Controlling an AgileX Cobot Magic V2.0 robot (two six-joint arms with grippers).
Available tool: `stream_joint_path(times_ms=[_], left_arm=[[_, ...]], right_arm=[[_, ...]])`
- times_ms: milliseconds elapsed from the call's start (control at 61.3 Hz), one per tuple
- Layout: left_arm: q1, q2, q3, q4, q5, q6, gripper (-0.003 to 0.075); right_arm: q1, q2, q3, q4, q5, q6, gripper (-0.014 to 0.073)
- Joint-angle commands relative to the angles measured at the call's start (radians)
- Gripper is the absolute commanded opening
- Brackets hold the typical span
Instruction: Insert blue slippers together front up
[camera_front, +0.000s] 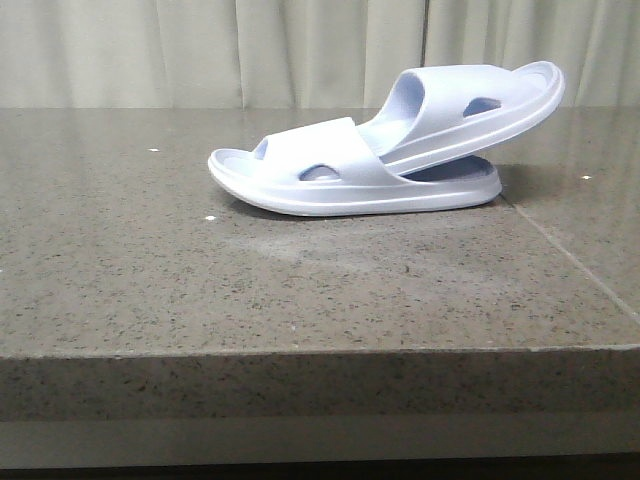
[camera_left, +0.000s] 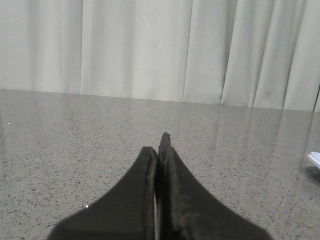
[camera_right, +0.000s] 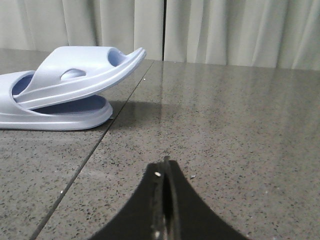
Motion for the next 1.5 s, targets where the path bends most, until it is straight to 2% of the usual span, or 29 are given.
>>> stream_joint_path(times_ms=[0,392,457,620,718,1485], left_arm=[[-0.004,-0.016,0.007,0.001,-0.081,-0.002,-0.0020],[-0.004,-0.016,0.007,0.001,-0.081,-0.002,-0.0020],[-0.004,-0.016,0.007,0.001,-0.081,-0.002,-0.0020],[-0.004,-0.016,0.007,0.001,-0.081,-0.002,-0.0020],[-0.004,-0.016,0.007,0.001,-0.081,-0.002,-0.0020],[-0.004,-0.016,0.007,0.001,-0.081,-0.002,-0.0020]], right_arm=[[-0.007,-0.017,-0.004,0.009,-0.050,-0.009,-0.0069],[-0.007,-0.016,-0.004,0.006,-0.102,0.008,-0.0069],[-0.008,-0.016,-0.004,-0.078,-0.105,0.095,-0.0069],[-0.008,-0.016,-0.004,-0.437,-0.109,0.444,-0.0069],[-0.008,-0.016,-0.004,-0.520,-0.109,0.542,-0.0069],[-0.008,-0.016,-0.004,-0.519,-0.134,0.544,-0.0069]])
